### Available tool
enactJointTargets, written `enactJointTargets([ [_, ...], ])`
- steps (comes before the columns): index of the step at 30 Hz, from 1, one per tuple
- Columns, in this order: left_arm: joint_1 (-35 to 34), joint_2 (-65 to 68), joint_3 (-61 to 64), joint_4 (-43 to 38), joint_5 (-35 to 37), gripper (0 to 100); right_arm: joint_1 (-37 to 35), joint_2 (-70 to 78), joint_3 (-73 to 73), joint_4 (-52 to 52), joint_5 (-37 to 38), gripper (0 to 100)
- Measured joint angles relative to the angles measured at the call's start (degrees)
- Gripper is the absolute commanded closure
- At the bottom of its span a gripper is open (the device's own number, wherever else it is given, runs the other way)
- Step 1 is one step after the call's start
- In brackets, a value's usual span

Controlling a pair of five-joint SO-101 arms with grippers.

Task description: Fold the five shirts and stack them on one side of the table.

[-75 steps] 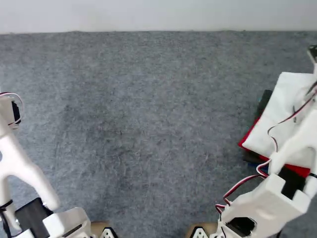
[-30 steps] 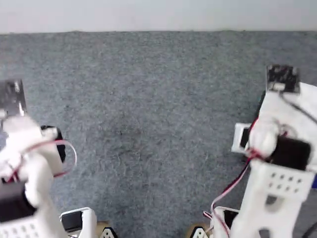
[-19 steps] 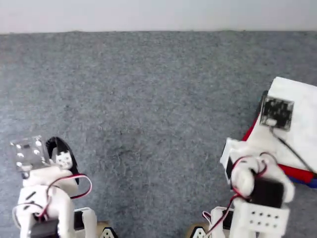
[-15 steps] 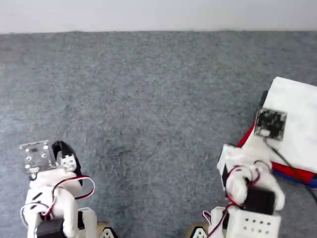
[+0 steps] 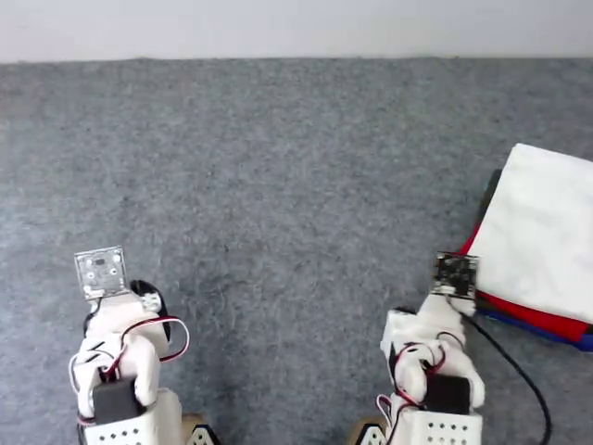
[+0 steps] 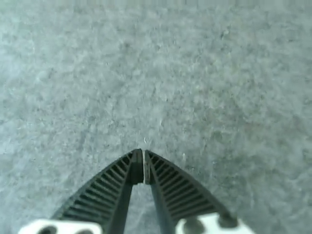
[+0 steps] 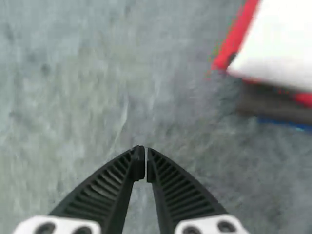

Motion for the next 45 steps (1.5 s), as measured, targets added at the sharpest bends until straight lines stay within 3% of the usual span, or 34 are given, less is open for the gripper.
enactJointTargets([
  [9,0.0,0.0,3.3,-1.8,0.0,99,-3.4,0.4,0.5,1.5,0.0,98.4],
  [18,0.0,0.0,3.3,6.2,0.0,99,-3.5,0.4,0.5,4.0,0.0,98.4],
  [45,0.0,0.0,3.3,6.3,0.0,99,-3.5,0.4,0.5,4.0,0.0,98.4],
])
